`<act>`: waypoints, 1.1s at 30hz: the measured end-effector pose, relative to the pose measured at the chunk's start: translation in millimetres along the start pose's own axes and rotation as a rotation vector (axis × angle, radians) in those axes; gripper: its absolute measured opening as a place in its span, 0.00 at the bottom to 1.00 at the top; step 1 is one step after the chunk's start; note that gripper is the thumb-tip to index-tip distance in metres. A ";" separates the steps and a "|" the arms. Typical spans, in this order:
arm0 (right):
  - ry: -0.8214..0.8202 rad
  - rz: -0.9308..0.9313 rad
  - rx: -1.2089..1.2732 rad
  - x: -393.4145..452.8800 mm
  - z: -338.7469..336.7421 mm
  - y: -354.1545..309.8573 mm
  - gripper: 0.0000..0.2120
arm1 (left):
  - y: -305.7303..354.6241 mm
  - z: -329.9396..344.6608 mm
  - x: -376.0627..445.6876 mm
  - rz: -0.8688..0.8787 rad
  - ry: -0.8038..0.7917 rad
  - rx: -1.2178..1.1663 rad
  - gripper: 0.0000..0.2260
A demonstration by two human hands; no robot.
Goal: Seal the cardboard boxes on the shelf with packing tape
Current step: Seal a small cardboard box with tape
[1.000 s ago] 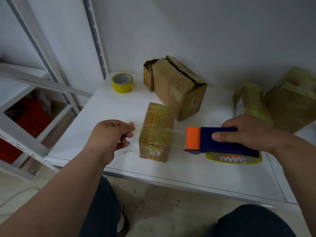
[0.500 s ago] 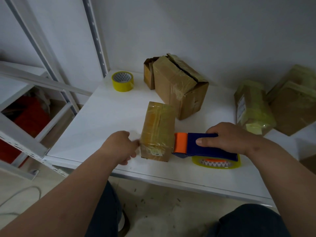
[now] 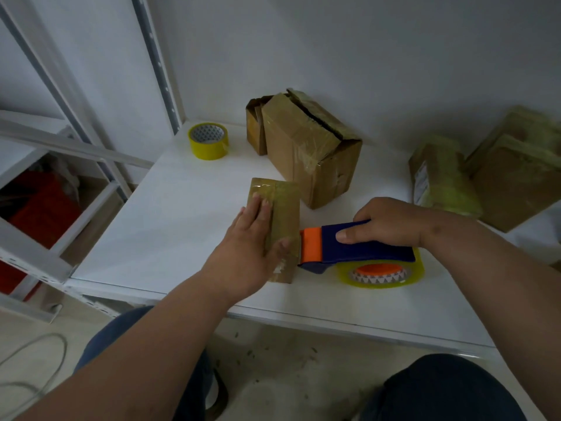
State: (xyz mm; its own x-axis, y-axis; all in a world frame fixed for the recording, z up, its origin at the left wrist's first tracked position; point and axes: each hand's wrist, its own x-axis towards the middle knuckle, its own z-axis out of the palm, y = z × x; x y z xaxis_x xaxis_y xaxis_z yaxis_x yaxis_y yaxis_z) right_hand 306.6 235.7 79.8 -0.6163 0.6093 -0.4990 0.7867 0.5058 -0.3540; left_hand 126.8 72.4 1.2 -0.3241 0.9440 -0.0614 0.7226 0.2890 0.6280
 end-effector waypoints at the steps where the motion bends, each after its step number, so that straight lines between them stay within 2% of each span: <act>1: -0.020 0.020 0.033 1.3 -2.0 -1.3 0.21 | -0.2 -0.6 -0.2 -0.003 -0.004 0.005 0.35; 4: -0.076 0.104 0.124 4.9 -2.0 -0.8 0.19 | 0.9 -1.0 0.1 -0.002 -0.001 0.022 0.35; 7: -0.167 0.157 0.008 13.5 13.6 -0.4 0.19 | 1.0 -2.9 0.3 -0.008 -0.014 0.013 0.35; 9: -0.153 0.158 -0.039 17.4 19.4 -2.1 0.21 | 1.0 -5.4 0.0 -0.011 -0.029 -0.007 0.36; 12: -0.047 0.153 0.002 6.9 9.6 -3.1 0.23 | 7.7 -10.0 -0.9 -0.047 -0.068 0.045 0.43; 15: 0.070 0.131 0.015 -12.3 -0.6 4.2 0.26 | 18.5 -10.6 -1.9 -0.073 -0.019 0.110 0.49; 18: 0.200 0.080 0.084 -37.1 1.3 13.5 0.22 | 22.1 -8.9 -4.6 -0.073 0.023 0.081 0.47; 22: 0.355 -0.029 0.285 -70.5 17.0 24.1 0.18 | 18.9 -8.9 -9.6 -0.093 -0.041 0.061 0.45; 24: 0.389 -0.090 0.353 -85.1 26.5 25.1 0.19 | 23.9 -11.2 -15.0 -0.083 0.060 0.079 0.39; 26: 0.423 -0.151 0.363 -95.9 35.5 25.4 0.21 | 37.1 -17.5 -22.2 -0.059 0.245 0.076 0.31; 28: 0.449 -0.213 0.377 -104.2 43.3 24.4 0.20 | 54.9 -27.1 -30.9 -0.078 0.305 -0.149 0.19; 30: 0.454 -0.260 0.434 -110.7 48.8 21.8 0.19 | 70.6 -34.2 -39.2 -0.184 0.102 -0.559 0.09; 31: 0.457 -0.280 0.463 -113.1 50.5 20.3 0.18 | 74.6 -35.9 -42.2 -0.216 -0.029 -0.732 0.10; 33: 0.456 -0.316 0.516 -117.2 51.9 17.0 0.18 | 76.0 -37.0 -46.1 -0.230 -0.209 -0.857 0.16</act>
State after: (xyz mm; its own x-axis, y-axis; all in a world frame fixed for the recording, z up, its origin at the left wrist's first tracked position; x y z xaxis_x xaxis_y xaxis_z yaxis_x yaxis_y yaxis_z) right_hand 394.1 141.2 91.1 -0.6812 0.7317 0.0244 0.4187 0.4167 -0.8069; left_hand 174.1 45.0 80.5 -0.2269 0.9113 -0.3436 -0.0741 0.3356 0.9391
